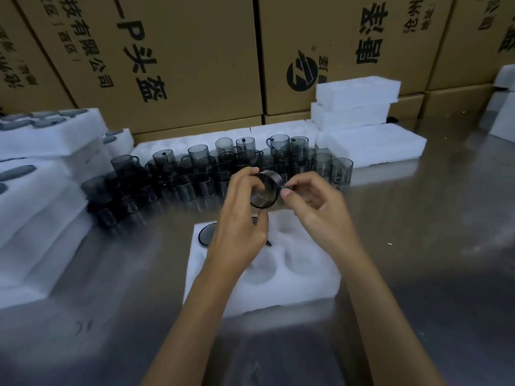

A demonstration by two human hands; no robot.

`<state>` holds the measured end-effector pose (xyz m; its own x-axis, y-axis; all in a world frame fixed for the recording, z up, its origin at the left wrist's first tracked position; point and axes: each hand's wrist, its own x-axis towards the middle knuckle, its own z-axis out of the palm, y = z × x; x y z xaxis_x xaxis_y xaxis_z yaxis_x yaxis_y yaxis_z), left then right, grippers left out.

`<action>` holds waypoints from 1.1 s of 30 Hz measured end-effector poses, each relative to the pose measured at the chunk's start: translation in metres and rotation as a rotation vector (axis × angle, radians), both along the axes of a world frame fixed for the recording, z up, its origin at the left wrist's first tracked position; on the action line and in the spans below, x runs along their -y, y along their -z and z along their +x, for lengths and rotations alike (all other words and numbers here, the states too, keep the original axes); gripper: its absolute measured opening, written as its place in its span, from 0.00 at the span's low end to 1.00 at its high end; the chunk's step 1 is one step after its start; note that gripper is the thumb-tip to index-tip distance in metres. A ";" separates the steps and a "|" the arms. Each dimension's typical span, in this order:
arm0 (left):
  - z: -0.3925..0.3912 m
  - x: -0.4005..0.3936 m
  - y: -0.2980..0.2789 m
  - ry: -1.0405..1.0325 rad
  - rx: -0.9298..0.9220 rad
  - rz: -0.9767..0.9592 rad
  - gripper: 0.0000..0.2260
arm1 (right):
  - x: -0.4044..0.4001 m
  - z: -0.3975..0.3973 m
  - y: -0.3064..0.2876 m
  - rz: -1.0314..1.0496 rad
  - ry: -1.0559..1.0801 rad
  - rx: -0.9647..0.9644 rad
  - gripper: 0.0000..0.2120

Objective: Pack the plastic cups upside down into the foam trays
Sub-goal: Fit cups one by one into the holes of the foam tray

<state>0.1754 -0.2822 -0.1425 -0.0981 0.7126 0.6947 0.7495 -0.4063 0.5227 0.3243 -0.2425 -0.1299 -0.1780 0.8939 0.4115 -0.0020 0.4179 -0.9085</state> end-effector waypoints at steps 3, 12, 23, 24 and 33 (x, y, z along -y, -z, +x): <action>0.003 0.003 0.001 0.048 0.092 -0.027 0.33 | 0.003 -0.002 -0.002 -0.011 0.000 0.034 0.05; -0.003 0.001 0.004 0.008 0.299 -0.030 0.28 | 0.005 -0.004 -0.002 -0.121 -0.115 0.083 0.08; 0.001 0.002 0.006 0.053 0.282 -0.285 0.20 | 0.000 0.009 0.000 -0.181 0.106 0.016 0.13; 0.001 0.001 0.007 0.053 0.262 -0.322 0.20 | -0.003 0.010 0.001 -0.202 0.122 0.015 0.13; 0.000 -0.002 0.010 0.069 0.095 -0.487 0.23 | -0.012 0.017 0.012 -0.296 0.097 0.168 0.10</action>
